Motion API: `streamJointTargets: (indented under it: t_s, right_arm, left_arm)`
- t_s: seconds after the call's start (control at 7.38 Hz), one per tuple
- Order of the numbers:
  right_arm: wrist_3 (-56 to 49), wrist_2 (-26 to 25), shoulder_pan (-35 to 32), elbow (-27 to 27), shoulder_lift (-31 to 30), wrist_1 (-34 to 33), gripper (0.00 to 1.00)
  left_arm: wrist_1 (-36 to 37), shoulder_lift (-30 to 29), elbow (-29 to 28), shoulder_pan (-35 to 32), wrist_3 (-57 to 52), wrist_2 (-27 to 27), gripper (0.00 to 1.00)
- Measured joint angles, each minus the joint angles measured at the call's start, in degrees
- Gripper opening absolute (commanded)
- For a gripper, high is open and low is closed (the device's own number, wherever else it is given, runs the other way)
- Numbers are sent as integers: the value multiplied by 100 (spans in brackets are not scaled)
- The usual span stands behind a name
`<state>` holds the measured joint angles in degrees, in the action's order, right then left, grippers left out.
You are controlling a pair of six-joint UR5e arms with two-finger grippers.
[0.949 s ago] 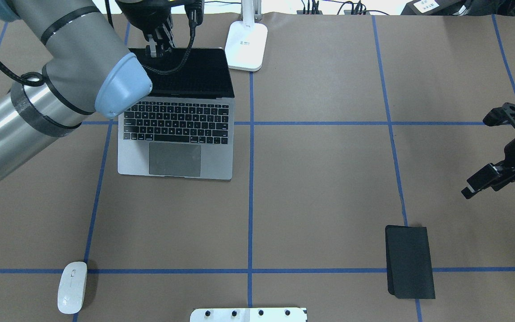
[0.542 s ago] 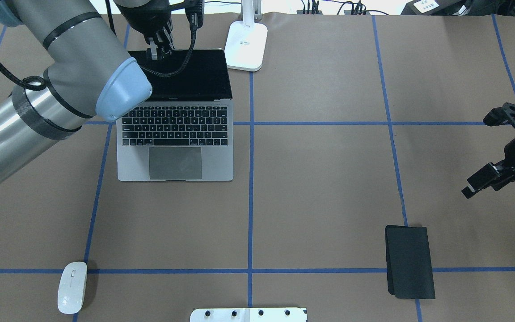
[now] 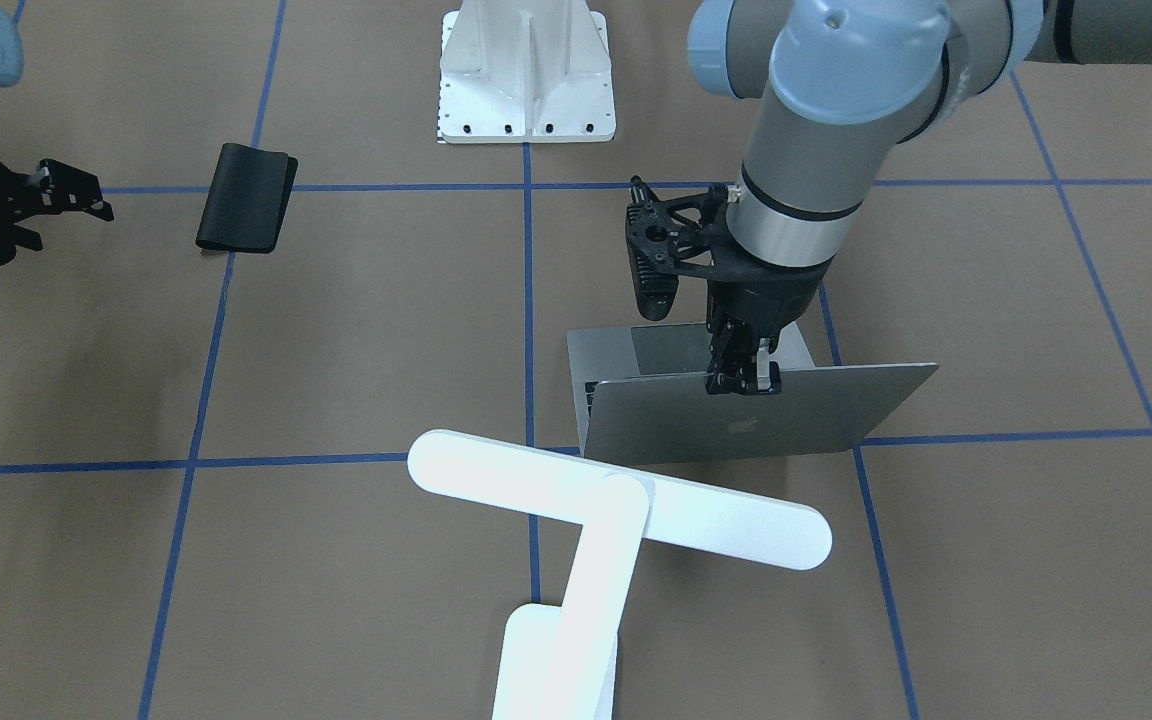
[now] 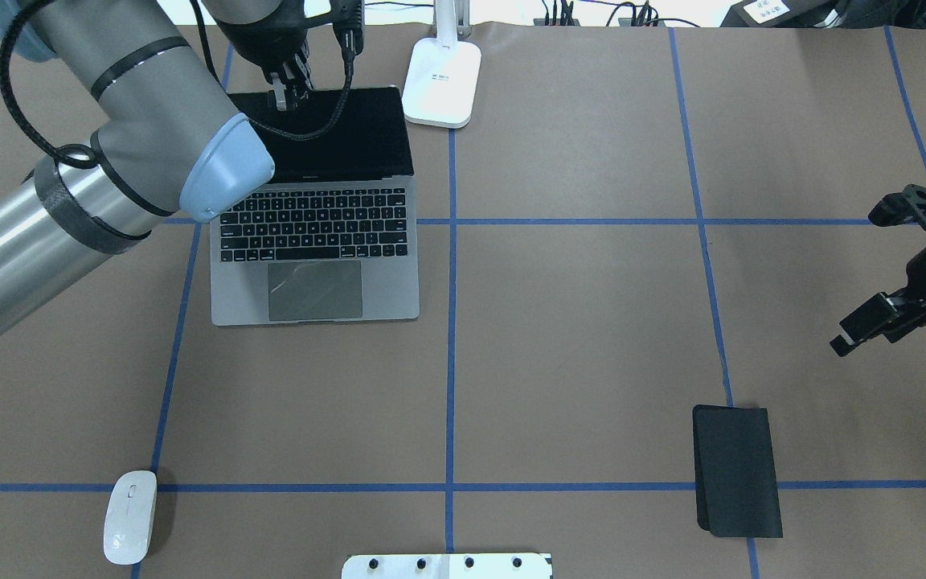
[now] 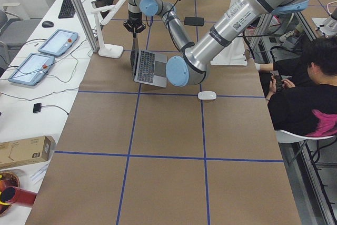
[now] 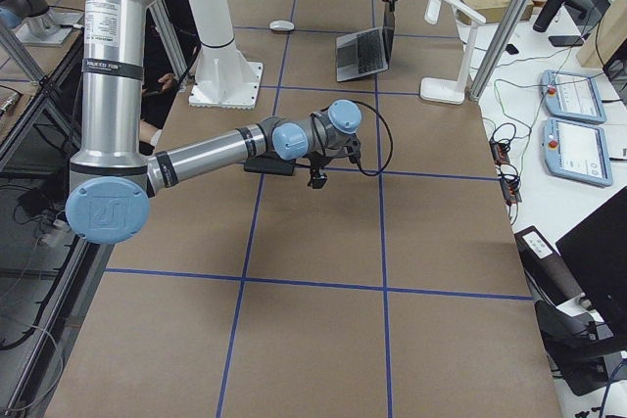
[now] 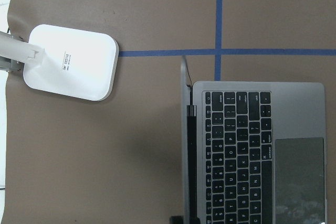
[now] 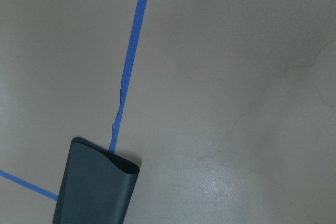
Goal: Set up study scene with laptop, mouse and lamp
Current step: 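Lift the laptop lid open with the left gripper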
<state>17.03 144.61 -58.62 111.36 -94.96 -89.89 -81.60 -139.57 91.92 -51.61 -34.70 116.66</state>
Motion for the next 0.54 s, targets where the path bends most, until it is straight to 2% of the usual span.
streamJointTargets:
  t_s: [0.54]
  right_arm:
    - [-16,-3,-58,-128,10,7,100]
  left_arm:
    - [-667,40,-259,185,6,5,0]
